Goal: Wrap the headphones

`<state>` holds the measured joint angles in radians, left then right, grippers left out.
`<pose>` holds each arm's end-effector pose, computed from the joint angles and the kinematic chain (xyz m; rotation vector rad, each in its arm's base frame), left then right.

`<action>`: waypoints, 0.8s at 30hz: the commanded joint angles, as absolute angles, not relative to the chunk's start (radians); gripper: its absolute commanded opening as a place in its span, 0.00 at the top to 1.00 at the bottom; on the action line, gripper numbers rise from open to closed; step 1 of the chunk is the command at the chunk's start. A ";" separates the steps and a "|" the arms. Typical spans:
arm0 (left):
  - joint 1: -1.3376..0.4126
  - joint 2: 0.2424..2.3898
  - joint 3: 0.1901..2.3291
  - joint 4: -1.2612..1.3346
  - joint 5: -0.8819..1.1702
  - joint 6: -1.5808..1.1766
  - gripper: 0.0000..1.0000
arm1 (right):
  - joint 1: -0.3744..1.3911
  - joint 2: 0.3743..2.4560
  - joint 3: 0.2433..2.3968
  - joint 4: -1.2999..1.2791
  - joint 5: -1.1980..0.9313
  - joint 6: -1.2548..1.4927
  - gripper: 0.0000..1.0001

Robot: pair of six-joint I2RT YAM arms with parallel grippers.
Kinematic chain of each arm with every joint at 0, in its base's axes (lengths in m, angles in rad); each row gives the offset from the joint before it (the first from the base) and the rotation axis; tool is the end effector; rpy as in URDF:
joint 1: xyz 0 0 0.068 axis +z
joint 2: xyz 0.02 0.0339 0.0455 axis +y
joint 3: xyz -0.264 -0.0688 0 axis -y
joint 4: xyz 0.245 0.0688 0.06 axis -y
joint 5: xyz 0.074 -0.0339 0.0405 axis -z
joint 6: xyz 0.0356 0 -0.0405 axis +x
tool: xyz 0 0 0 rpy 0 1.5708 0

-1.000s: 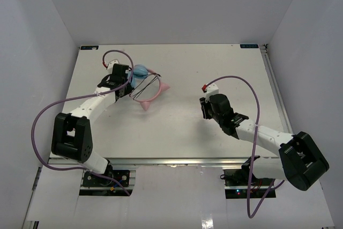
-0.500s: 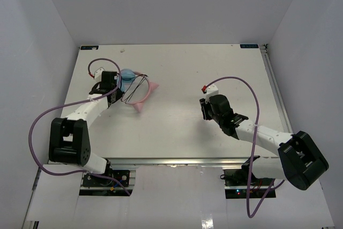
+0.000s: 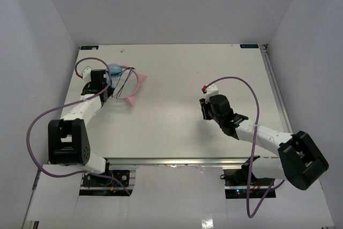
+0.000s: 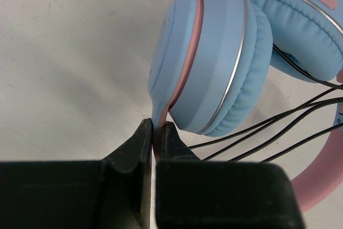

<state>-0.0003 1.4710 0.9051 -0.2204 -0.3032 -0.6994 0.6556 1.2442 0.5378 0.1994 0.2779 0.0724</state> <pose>0.3090 0.0105 0.2191 -0.9274 2.1183 0.0040 0.2083 0.1479 0.1976 -0.4285 2.0155 0.1619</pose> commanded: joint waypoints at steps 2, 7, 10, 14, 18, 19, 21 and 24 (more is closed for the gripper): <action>0.039 1.457 0.902 -0.141 -0.312 -0.714 1.00 | 0.653 1.237 0.523 0.244 0.281 0.083 0.60; 0.055 1.484 0.907 -0.144 -0.315 -0.713 1.00 | 0.653 1.232 0.522 0.242 0.282 0.082 0.60; 0.061 1.516 0.907 -0.140 -0.294 -0.715 0.98 | 0.653 1.231 0.520 0.242 0.283 0.082 0.60; 0.064 1.542 0.902 -0.139 -0.310 -0.705 0.96 | 0.654 1.229 0.518 0.245 0.285 0.082 0.60; 0.072 1.559 0.899 -0.135 -0.318 -0.700 0.90 | 0.653 1.235 0.520 0.247 0.288 0.083 0.60; 0.073 1.561 0.900 -0.135 -0.318 -0.699 0.86 | 0.653 1.235 0.521 0.246 0.289 0.083 0.60; 0.075 1.563 0.899 -0.133 -0.318 -0.698 0.76 | 0.653 1.235 0.522 0.245 0.290 0.083 0.60; 0.075 1.565 0.897 -0.135 -0.328 -0.695 0.63 | 0.654 1.235 0.522 0.244 0.289 0.081 0.60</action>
<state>0.0675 1.5875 0.8909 -0.1987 -0.3066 -0.6908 0.6556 1.2442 0.5251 0.2081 0.2783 0.0727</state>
